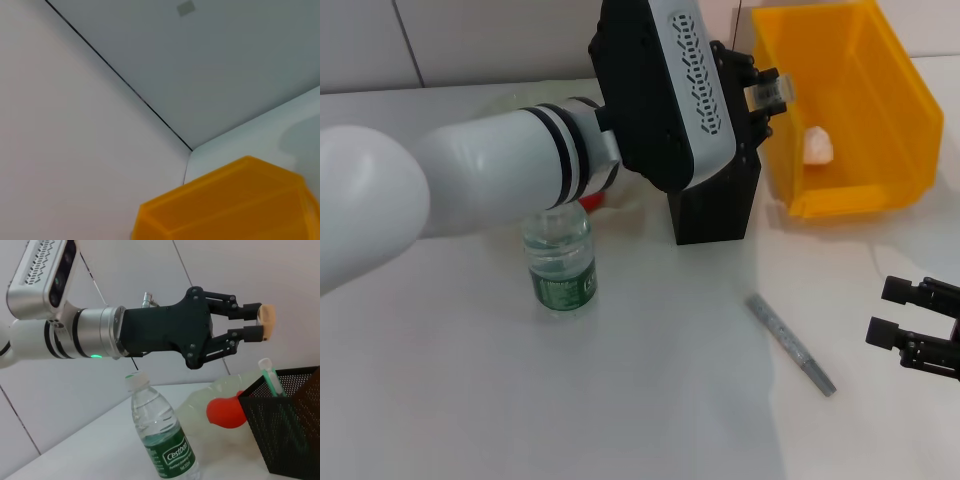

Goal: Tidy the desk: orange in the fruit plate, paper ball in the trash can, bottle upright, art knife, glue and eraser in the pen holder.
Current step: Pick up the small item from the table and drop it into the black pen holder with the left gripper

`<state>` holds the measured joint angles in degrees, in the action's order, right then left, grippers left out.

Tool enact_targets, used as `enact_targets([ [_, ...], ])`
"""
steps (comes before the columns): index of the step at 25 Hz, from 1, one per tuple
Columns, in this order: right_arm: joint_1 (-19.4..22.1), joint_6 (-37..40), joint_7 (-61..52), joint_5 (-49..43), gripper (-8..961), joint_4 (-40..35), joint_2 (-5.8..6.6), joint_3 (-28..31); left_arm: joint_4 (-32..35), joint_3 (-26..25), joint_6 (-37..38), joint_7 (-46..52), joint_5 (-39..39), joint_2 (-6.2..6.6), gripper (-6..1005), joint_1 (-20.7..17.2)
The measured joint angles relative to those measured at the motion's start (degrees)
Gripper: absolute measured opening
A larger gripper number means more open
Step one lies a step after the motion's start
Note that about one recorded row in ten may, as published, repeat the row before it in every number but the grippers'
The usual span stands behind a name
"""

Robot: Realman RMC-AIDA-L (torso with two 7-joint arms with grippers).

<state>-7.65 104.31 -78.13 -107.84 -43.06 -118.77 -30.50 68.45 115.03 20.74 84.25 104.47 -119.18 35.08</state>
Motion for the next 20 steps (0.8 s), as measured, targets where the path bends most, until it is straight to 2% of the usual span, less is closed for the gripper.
enact_targets([
  [5,0.0,0.0,0.0,0.0,774,0.0,0.03,0.0,-0.36,-0.45,-0.69,0.38,2.34,0.0,252,0.24],
  [20,0.0,0.01,0.0,0.0,774,-0.01,0.03,0.09,-0.79,-3.57,-0.68,0.09,2.7,0.03,253,0.55],
])
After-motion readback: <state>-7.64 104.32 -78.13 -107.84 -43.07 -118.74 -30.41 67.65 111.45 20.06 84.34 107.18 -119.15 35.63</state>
